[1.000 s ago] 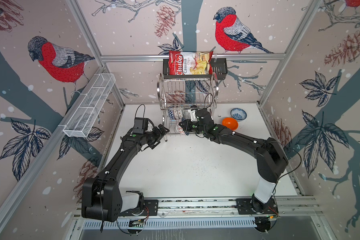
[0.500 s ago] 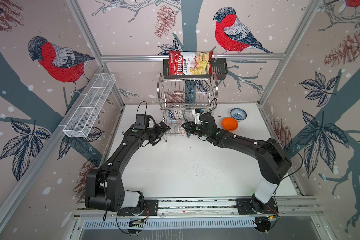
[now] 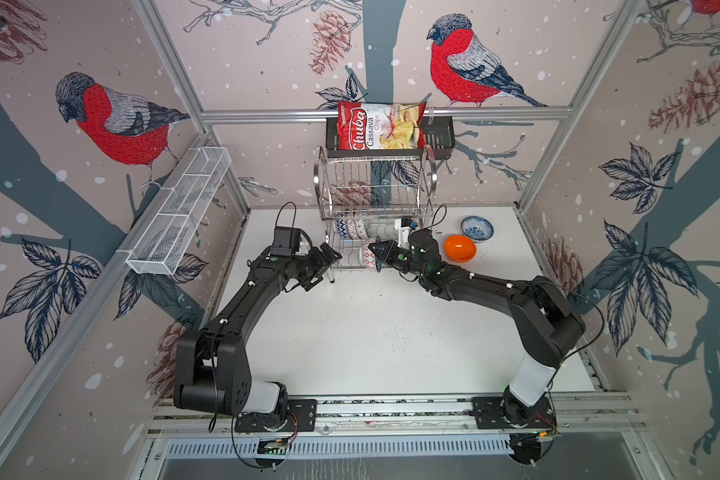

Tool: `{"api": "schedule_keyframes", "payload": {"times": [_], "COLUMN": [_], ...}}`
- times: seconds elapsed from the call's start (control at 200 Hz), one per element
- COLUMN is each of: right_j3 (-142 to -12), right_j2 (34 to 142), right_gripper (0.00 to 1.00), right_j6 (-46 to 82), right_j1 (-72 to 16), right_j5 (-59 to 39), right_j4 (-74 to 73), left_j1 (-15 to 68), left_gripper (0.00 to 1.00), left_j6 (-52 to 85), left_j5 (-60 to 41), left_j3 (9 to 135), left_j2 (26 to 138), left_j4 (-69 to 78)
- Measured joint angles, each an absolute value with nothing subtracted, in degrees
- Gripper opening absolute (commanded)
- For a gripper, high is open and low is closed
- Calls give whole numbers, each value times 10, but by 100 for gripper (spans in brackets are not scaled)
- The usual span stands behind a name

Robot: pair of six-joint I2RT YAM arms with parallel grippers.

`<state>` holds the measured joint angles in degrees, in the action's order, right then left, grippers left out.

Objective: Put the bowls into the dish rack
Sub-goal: 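Carry the blue-triangle bowl toward the rack slots with the right gripper, then lower the blue-triangle bowl upright into the rack slot beside the stacked bowls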

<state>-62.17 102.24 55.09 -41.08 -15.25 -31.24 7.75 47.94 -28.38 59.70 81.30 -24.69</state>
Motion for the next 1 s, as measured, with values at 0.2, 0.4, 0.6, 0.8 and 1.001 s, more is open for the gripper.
{"api": "schedule_keyframes", "payload": {"times": [0.2, 0.4, 0.6, 0.8, 1.001], "right_j3": [-621, -635, -657, -688, -718], "right_j2": [1041, 1069, 1110, 1144, 1187], "right_gripper": [0, 0, 0, 0, 0], "right_j6": [585, 611, 647, 672, 707], "right_j1": [-402, -402, -401, -402, -404], "right_j5": [-161, -179, -197, -216, -230], "right_j4": [-352, -382, -420, -432, -459], "left_j1": [77, 72, 69, 69, 68], "left_gripper": [97, 97, 97, 97, 97], "left_j6": [479, 479, 480, 480, 481], "left_j5": [-283, -283, -283, -284, -291], "left_j3": [597, 597, 589, 587, 587], "left_j2": [813, 812, 808, 809, 813], "left_j4": [-247, -247, -245, -243, -231]}}
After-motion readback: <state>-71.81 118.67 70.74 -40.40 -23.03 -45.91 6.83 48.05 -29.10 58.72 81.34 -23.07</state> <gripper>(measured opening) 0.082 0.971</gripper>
